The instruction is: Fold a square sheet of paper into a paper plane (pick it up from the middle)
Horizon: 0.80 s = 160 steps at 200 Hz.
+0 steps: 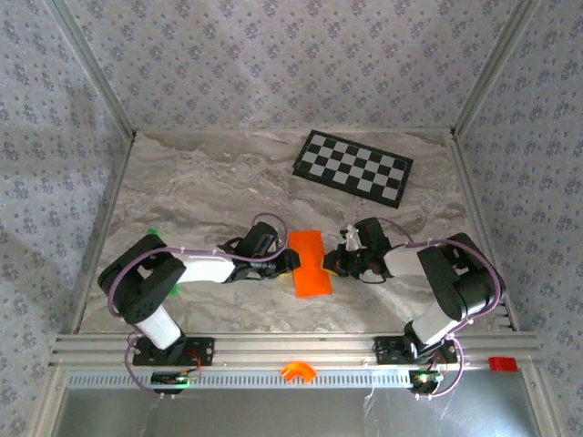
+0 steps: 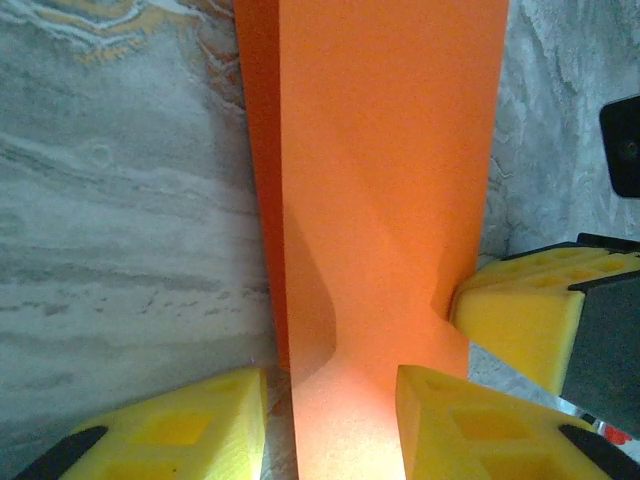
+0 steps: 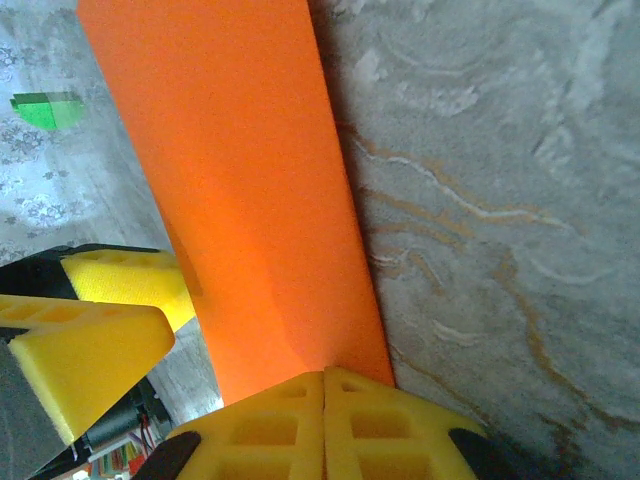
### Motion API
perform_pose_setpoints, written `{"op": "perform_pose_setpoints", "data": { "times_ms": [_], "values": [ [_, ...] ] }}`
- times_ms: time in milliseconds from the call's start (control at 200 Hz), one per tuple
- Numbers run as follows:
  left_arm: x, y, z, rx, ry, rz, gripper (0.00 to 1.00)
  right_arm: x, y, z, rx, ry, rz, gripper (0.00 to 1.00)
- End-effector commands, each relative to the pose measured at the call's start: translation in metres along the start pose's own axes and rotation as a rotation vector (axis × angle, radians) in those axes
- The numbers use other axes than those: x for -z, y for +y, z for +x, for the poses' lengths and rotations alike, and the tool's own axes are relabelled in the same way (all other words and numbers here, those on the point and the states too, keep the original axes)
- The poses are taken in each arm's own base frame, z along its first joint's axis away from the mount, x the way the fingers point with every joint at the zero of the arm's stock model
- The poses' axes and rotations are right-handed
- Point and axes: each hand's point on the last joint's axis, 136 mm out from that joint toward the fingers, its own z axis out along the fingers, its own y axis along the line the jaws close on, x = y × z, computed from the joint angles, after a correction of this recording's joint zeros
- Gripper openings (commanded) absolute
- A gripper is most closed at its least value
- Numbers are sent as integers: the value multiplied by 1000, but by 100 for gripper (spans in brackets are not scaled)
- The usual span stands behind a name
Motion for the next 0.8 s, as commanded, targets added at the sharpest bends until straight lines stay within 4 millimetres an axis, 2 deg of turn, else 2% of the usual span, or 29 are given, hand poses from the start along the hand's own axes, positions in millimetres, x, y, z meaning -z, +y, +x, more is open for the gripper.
{"op": "perform_pose_setpoints", "data": {
  "times_ms": [0,240,550,635,795],
  "values": [
    [-7,-13,-2,4,2,52,38,0,-42,18,-110,28,134,8],
    [-9,-15,-5,11,-21,57,30,1,-42,17,-115,25,130,9],
    [1,-8,-6,15,-59,35,20,2,-39,16,-112,21,124,10],
    [2,-10,-6,9,-57,44,13,3,-34,14,-101,19,105,13],
    [1,-11,-4,-7,-42,51,6,11,-4,2,-30,3,15,27]
  ]
}}
